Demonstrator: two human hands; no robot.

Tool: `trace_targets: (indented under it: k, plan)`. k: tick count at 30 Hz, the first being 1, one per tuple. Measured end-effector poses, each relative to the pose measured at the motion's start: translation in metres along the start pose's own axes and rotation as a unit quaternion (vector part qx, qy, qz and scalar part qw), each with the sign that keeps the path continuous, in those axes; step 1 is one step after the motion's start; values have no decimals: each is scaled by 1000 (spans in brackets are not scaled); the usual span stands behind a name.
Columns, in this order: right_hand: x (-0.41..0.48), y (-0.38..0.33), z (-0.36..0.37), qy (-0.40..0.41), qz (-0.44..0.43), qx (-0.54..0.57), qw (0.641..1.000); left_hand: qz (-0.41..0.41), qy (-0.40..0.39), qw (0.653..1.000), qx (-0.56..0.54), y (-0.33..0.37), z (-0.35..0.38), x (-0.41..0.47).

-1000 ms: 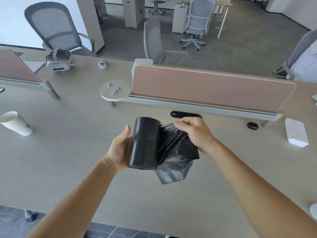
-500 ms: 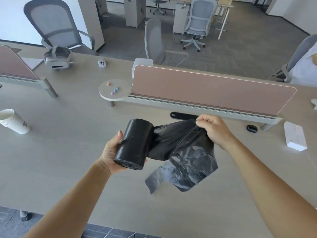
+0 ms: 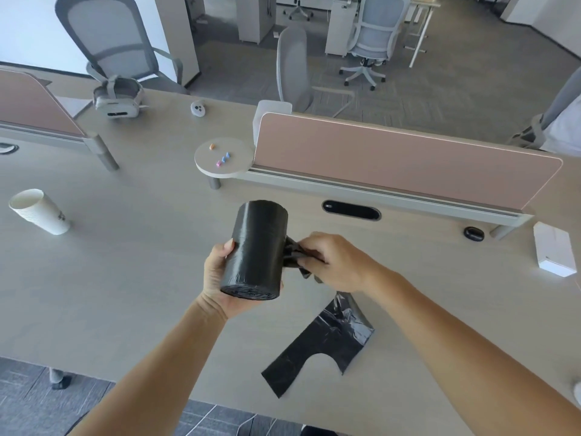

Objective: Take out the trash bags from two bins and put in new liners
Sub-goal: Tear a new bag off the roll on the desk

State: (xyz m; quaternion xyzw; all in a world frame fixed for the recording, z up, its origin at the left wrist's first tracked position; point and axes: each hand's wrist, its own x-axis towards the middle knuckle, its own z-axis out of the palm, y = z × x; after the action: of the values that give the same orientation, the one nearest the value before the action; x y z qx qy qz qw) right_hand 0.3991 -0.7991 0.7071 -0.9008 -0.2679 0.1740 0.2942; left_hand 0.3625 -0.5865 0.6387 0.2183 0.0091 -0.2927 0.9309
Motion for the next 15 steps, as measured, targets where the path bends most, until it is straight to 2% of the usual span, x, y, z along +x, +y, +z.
trace_targets:
  k: [3,8,10,15]
  plan:
    - [-1,-1,-6,39,-18,-12,999,-2,3,1000,11,1,-6,-5]
    - [-4,-7,-18,74,4,-22,997,-13,-86,996,-14,-5,-2,-9]
    - [-7,-11,-25,105,-4,-23,994,-15,-77,996,-36,-2,0,-10]
    - [-18,-5,-52,188,-10,-52,981,1,-31,999,18,-1,-6,-9]
